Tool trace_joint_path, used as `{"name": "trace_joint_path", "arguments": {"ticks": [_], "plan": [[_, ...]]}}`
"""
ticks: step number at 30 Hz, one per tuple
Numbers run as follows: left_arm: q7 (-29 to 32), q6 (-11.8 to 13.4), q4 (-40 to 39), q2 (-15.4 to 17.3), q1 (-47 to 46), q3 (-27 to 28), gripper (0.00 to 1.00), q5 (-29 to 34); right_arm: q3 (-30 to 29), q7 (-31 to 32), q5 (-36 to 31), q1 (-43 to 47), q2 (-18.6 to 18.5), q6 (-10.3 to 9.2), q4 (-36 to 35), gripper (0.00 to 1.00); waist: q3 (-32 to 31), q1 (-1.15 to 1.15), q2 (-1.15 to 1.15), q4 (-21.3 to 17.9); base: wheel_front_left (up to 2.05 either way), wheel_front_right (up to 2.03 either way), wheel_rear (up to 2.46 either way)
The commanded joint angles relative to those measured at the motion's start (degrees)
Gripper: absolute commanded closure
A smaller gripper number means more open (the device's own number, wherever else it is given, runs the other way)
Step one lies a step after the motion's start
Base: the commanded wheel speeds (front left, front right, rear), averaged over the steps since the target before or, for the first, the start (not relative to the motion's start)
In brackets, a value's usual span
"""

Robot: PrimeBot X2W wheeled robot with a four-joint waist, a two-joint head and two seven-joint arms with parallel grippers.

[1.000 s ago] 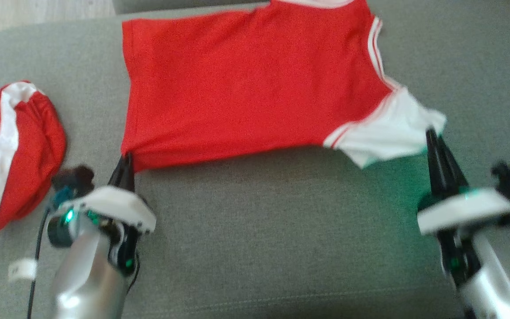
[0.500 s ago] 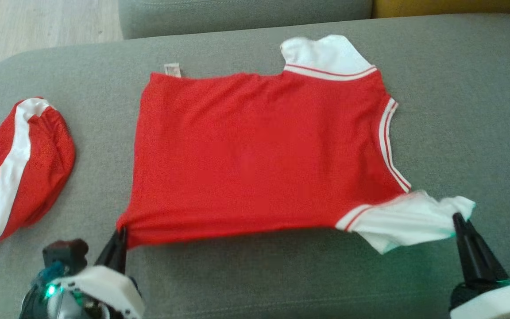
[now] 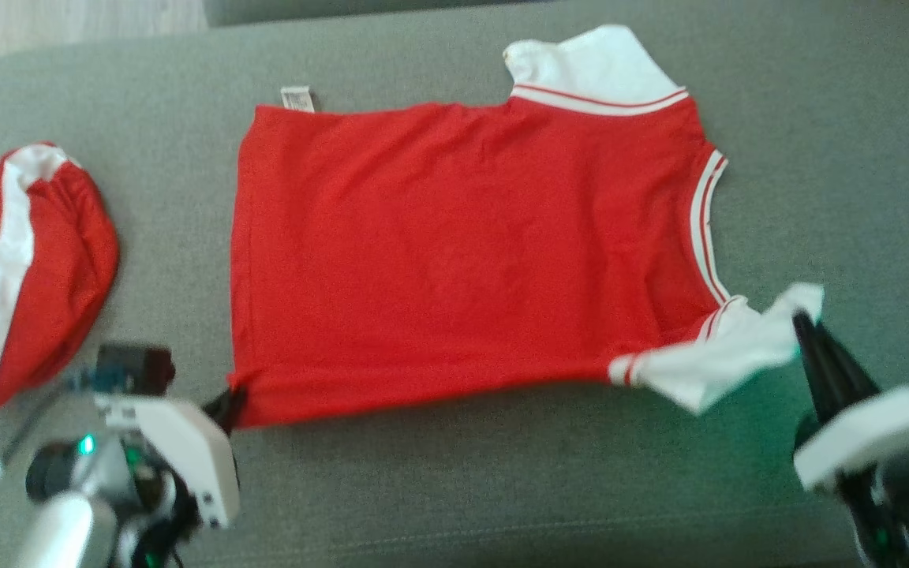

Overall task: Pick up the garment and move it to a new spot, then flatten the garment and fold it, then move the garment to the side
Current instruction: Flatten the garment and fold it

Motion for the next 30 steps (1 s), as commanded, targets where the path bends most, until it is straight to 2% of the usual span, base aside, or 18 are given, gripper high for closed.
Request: {"name": "trace_joint_path", "arguments": {"ticks": [1, 4, 8, 11, 12, 13, 14, 15, 18, 22, 26, 30], "plan": [[2.01, -1.16, -0.50, 2.17, -5.17, 2.09, 1.00, -1.26, 1.71, 0.22, 0.14, -4.44, -2.11, -0.04, 0.04, 1.00, 1.60, 0.00, 0.00, 0.19, 0.00, 0.00, 0.00], [5.98, -3.29, 2.83, 3.04, -9.92, 2.07, 1.00, -3.82, 3.12, 0.44, 0.35, -10.30, -3.54, -0.04, 4.91, 1.00, 3.28, 0.00, 0.00, 0.40, 0.00, 0.00, 0.00], [7.93, -4.80, 6.56, 3.51, -14.45, 2.10, 1.00, -5.22, 4.48, -0.34, 0.91, -15.68, -4.51, -0.04, 9.59, 1.00, 4.54, 0.00, 0.00, 0.56, 0.00, 0.00, 0.00], [6.45, -6.07, 11.15, 3.24, -19.71, 2.28, 1.00, -5.66, 6.58, -2.95, 2.25, -21.32, -5.41, -0.04, 15.37, 1.00, 5.90, 0.00, 0.00, 0.73, 0.00, 0.00, 0.00], [5.22, -6.24, 12.17, 2.94, -20.79, 2.45, 0.97, -5.62, 7.15, -4.09, 2.53, -22.39, -5.58, -0.04, 16.49, 1.00, 6.15, 0.00, 0.00, 0.73, 0.00, 0.00, 0.00], [3.90, -6.38, 13.23, 2.61, -21.74, 2.51, 0.54, -5.45, 7.68, -5.32, 2.72, -23.25, -5.73, -0.04, 17.51, 0.78, 6.41, 0.00, 0.00, 0.78, 0.00, 0.00, 0.00], [2.38, -6.44, 14.34, 2.23, -22.54, 2.63, 0.00, -5.24, 8.26, -6.58, 3.16, -23.94, -5.72, -0.04, 18.42, 0.20, 6.61, 0.00, 0.00, 0.78, 0.00, 0.00, 0.00], [0.89, -6.45, 15.50, 1.68, -23.07, 2.91, 0.00, -5.36, 8.99, -8.09, 3.40, -24.55, -5.82, -0.04, 19.12, 0.00, 6.78, 0.00, 0.00, 0.68, 0.00, 0.00, 0.00], [-4.74, -5.81, 18.31, -0.06, -23.53, 4.42, 0.00, -5.67, 11.19, -13.64, 3.28, -25.40, -6.50, -0.04, 20.35, 0.00, 7.04, 0.00, 0.00, 0.42, 0.00, 0.00, 0.00], [-15.54, -4.21, 18.50, -2.33, -22.55, 6.13, 0.00, -4.13, 13.16, -22.22, 1.97, -24.70, -7.48, -0.04, 20.28, 0.00, 7.05, 0.00, 0.00, 0.37, 0.00, 0.00, 0.00], [-28.41, -0.68, 15.59, -3.80, -20.58, 6.74, 0.00, 0.84, 12.94, -28.67, -1.21, -22.69, -8.20, -0.04, 18.20, 0.00, 6.63, 0.00, 0.00, 0.64, 0.00, 0.00, 0.00], [-38.06, 3.49, 11.39, -5.35, -17.46, 6.89, 0.00, 5.17, 11.45, -30.99, -3.58, -19.49, -7.60, -0.04, 14.40, 0.00, 5.60, 0.00, 0.00, 0.70, 0.00, 0.00, 0.00]]}}
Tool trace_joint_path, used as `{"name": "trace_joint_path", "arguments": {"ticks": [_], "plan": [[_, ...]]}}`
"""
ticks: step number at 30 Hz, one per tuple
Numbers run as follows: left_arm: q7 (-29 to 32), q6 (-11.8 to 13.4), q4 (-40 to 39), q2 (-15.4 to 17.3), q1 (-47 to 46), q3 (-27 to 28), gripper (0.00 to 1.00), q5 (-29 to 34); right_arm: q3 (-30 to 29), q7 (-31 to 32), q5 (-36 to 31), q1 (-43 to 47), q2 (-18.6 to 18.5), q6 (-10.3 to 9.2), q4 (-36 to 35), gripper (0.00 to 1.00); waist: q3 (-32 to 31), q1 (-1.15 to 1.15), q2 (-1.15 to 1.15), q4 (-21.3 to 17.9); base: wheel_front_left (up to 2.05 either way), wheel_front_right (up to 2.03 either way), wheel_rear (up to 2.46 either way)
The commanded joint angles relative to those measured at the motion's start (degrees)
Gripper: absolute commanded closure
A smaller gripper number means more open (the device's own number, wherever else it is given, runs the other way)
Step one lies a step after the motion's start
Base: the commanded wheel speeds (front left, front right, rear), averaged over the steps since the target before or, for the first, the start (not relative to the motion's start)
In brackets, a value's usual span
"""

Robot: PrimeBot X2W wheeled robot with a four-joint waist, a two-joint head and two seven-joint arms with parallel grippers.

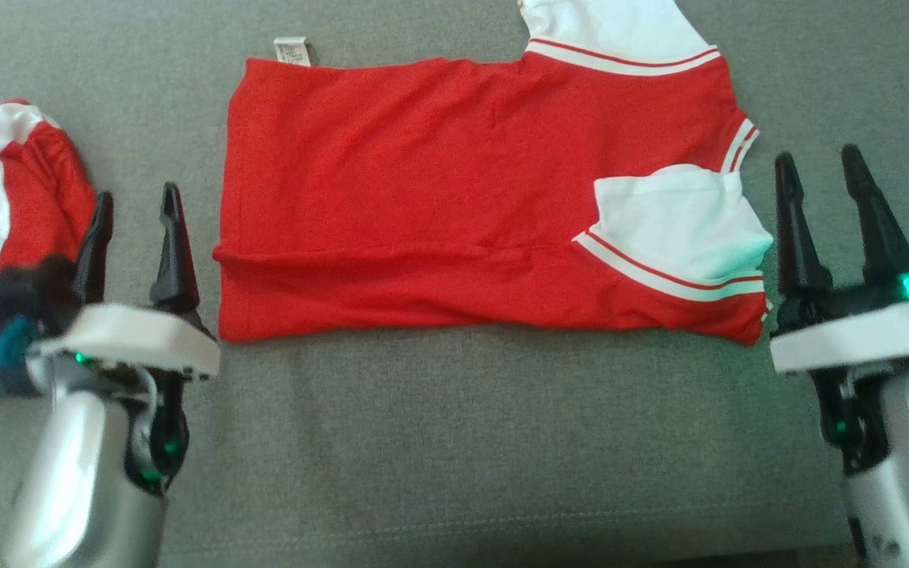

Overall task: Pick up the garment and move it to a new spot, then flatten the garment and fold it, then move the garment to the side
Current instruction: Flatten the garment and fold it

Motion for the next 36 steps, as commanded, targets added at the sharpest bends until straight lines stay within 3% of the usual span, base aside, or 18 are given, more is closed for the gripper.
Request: {"name": "trace_joint_path", "arguments": {"ticks": [1, 8, 17, 29, 36], "plan": [[-2.70, 1.51, -3.72, 0.90, 0.59, 2.29, 0.00, 1.97, 0.17, -0.64, -1.09, 1.98, -0.33, -0.04, -3.58, 0.00, -0.68, 0.00, 0.00, -0.02, 0.00, 0.00, 0.00], [-6.23, 4.76, -12.06, 0.04, 8.65, 0.13, 0.00, 7.75, -1.23, 1.94, -3.45, 10.31, 2.20, -0.04, -10.52, 0.00, -2.96, 0.00, 0.00, -0.68, 0.00, 0.00, 0.00], [-6.61, 6.07, -14.45, -0.79, 16.32, -1.24, 0.00, 9.09, -1.55, 4.57, -4.24, 16.59, 4.16, -0.04, -14.98, 0.00, -5.14, 0.00, 0.00, -1.00, 0.00, 0.00, 0.00], [-5.81, 5.29, -12.37, -0.55, 16.04, -2.15, 0.00, 8.47, -1.81, 6.56, -4.70, 17.69, 3.89, -0.04, -15.82, 0.00, -5.49, 0.00, 0.00, -0.89, 0.00, 0.00, 0.00], [-0.10, 2.58, -5.27, -1.01, 12.09, -3.36, 0.00, 5.31, -2.27, 13.67, -2.61, 16.21, 1.82, -0.04, -9.75, 0.00, -2.18, 0.00, 0.00, -0.57, 0.00, 0.00, 0.00]]}}
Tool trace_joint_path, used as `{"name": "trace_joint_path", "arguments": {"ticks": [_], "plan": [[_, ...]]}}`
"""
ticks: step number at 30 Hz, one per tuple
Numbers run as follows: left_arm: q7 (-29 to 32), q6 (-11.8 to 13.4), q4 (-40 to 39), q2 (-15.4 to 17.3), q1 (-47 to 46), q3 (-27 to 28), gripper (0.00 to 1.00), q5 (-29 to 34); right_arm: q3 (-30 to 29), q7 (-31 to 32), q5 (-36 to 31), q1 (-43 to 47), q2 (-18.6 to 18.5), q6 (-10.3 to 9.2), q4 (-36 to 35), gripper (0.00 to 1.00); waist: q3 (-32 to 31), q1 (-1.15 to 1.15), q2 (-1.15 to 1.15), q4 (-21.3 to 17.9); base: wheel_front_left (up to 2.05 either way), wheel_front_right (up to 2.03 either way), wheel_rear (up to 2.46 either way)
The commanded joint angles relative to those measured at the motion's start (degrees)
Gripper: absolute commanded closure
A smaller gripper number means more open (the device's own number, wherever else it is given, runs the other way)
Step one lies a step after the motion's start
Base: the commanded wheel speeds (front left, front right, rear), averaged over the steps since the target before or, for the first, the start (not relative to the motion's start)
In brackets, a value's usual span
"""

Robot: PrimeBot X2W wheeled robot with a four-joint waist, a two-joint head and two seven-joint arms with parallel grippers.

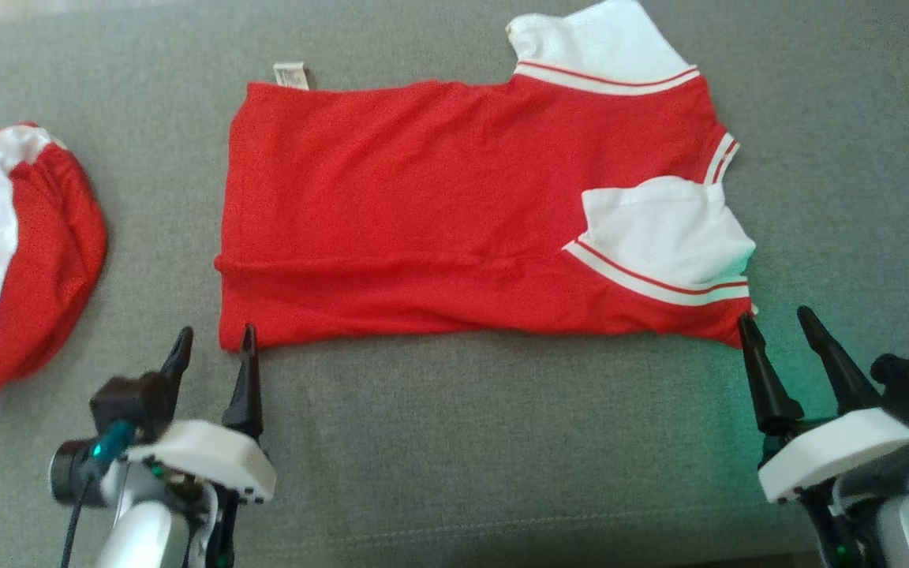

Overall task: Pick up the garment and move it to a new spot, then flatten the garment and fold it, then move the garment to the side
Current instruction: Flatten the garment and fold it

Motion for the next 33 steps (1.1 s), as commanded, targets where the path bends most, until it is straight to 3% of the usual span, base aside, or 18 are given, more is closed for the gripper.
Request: {"name": "trace_joint_path", "arguments": {"ticks": [1, 14, 15, 16, 17, 18, 27, 33], "plan": [[0.45, -0.38, -0.86, 0.21, -3.15, 1.69, 0.00, -0.65, 0.87, 0.62, 0.51, -1.71, -1.73, -0.04, -1.21, 0.00, 1.41, 0.00, -0.01, 0.19, 0.00, 0.00, 0.00], [11.95, -3.76, 8.18, -0.07, -9.98, 2.16, 0.00, -7.54, 0.14, 13.33, 4.02, -8.81, -3.28, -0.04, 6.20, 0.00, 6.58, 0.00, -0.01, 0.82, 0.00, 0.00, 0.00], [12.80, -4.13, 8.35, -0.03, -10.07, 2.18, 0.07, -8.14, 0.34, 14.14, 4.58, -9.14, -3.21, -0.04, 6.40, 0.06, 6.62, 0.00, -0.01, 0.84, 0.00, 0.00, 0.00], [13.57, -4.39, 8.43, 0.06, -10.08, 2.19, 0.53, -8.61, 0.53, 14.96, 5.09, -9.39, -3.20, -0.04, 6.54, 0.51, 6.68, 0.00, -0.01, 0.82, 0.00, 0.00, 0.00], [14.02, -4.56, 8.37, 0.20, -10.09, 2.21, 0.85, -8.90, 0.59, 15.33, 5.63, -9.60, -3.18, -0.04, 6.49, 1.00, 6.71, 0.00, -0.01, 0.80, 0.00, 0.00, 0.00], [14.38, -4.65, 8.31, 0.39, -10.02, 2.16, 1.00, -9.00, 0.59, 15.50, 5.92, -9.73, -3.23, -0.04, 6.44, 1.00, 6.70, 0.00, -0.01, 0.79, 0.00, 0.00, 0.00], [13.36, -4.19, 4.85, 1.61, -7.67, 2.13, 1.00, -8.57, -1.71, 14.77, 8.46, -7.26, -2.40, -0.04, 4.59, 1.00, 4.78, 0.00, -0.01, 1.02, 0.00, 0.00, 0.00], [14.57, -3.01, -0.22, 3.31, -3.30, 2.30, 1.00, -8.26, -4.71, 16.73, 8.75, -0.39, -0.55, -0.04, 0.53, 1.00, 1.59, 0.00, -0.01, 1.42, 0.00, 0.00, 0.00]]}}
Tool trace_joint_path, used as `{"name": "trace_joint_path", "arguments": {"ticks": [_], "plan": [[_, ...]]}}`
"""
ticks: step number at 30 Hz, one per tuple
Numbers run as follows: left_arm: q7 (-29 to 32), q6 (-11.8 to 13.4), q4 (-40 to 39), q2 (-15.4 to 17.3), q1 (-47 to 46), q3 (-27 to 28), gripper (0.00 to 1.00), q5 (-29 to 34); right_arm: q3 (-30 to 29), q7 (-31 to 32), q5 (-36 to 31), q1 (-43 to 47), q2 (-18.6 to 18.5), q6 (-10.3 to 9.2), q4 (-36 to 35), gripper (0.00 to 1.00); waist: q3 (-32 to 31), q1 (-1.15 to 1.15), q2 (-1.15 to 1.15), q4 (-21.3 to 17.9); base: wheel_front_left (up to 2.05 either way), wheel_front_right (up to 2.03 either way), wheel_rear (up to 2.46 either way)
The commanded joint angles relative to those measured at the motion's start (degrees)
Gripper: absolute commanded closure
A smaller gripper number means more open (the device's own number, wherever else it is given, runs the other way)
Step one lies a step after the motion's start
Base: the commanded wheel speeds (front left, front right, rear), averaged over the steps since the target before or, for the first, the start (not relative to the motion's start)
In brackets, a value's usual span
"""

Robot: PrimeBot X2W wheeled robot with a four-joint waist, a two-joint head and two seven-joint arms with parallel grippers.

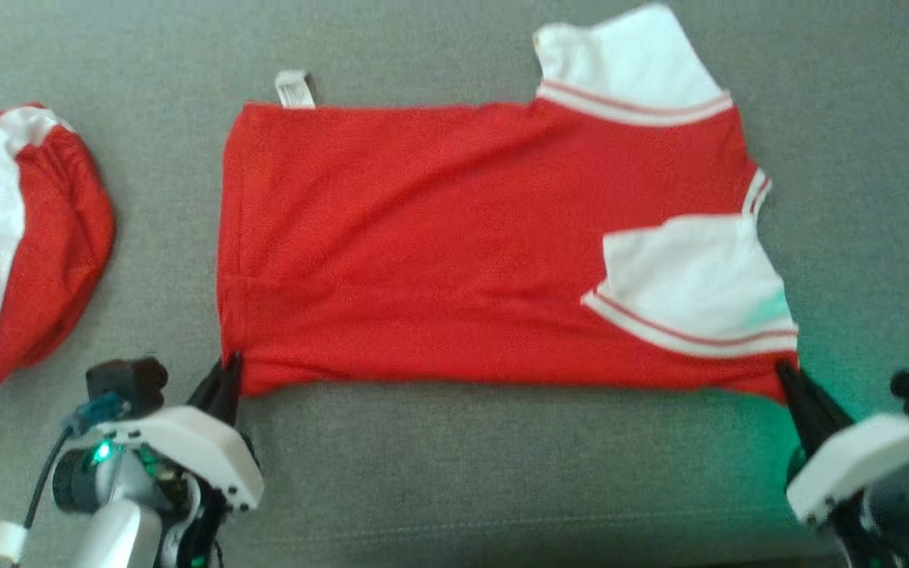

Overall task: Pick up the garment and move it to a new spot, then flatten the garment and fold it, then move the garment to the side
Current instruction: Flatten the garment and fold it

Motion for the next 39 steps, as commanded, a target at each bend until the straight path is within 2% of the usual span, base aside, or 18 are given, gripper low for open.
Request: {"name": "trace_joint_path", "arguments": {"ticks": [1, 6, 7, 8, 9, 12, 17, 22, 32, 39], "plan": [[0.37, 0.37, -2.35, 1.85, -0.26, 1.77, 1.00, 0.35, -0.12, 0.29, 0.09, 1.18, -0.07, -0.04, -2.96, 1.00, -1.28, 0.00, 0.00, 0.34, 0.00, 0.00, 0.00], [3.60, 1.03, -5.29, 2.59, 5.28, 1.15, 1.00, -0.63, -2.26, 2.26, -0.88, 7.65, 2.53, -0.04, -7.25, 1.00, -4.02, 0.00, 0.00, 0.16, 0.00, 0.00, 0.00], [3.68, 1.17, -5.80, 2.58, 5.91, 1.01, 0.73, -0.61, -2.58, 1.99, -1.22, 8.00, 2.69, -0.04, -7.73, 0.80, -4.24, 0.00, 0.00, 0.14, 0.00, 0.00, 0.00], [4.01, 1.23, -6.02, 2.39, 6.59, 0.78, 0.14, -0.86, -2.80, 1.92, -1.49, 8.22, 2.88, -0.04, -7.88, 0.24, -4.58, 0.00, 0.00, 0.07, 0.00, 0.00, 0.00], [4.34, 1.21, -6.27, 2.15, 7.23, 0.44, 0.00, -1.07, -2.84, 1.73, -1.87, 8.29, 2.97, -0.04, -8.02, 0.00, -4.87, 0.00, 0.00, 0.06, 0.00, 0.00, 0.00], [2.37, 2.32, -7.35, 1.69, 7.93, 0.17, 0.00, 0.16, -2.88, -1.45, -3.60, 7.31, 2.69, -0.04, -9.24, 0.00, -5.68, 0.00, 0.00, 0.13, 0.00, 0.00, 0.00], [-8.62, 4.89, -10.75, 0.83, 6.44, 0.92, 0.00, 4.91, -1.42, -10.96, -7.67, 4.77, 1.88, -0.04, -13.89, 0.00, -7.10, 0.00, 0.00, 0.11, 0.00, 0.00, 0.00], [-16.11, 7.40, -13.93, 0.97, 4.49, 0.71, 0.00, 10.06, 1.20, -15.12, -10.16, 2.47, 1.47, -0.04, -17.84, 0.00, -8.06, 0.00, 0.00, -0.21, 0.00, 0.00, 0.00], [-17.11, 9.68, -16.12, 1.43, 3.10, 0.53, 0.00, 12.77, 3.43, -14.80, -11.99, 0.41, 1.67, -0.04, -20.24, 0.00, -7.64, 0.00, 0.00, -0.25, 0.00, 0.00, 0.00], [-16.95, 9.60, -15.75, 1.75, 2.39, 0.54, 0.00, 12.51, 3.01, -14.65, -12.12, 0.11, 2.07, -0.04, -20.35, 0.00, -6.54, 0.00, 0.00, -0.27, 0.00, 0.00, 0.00]]}}
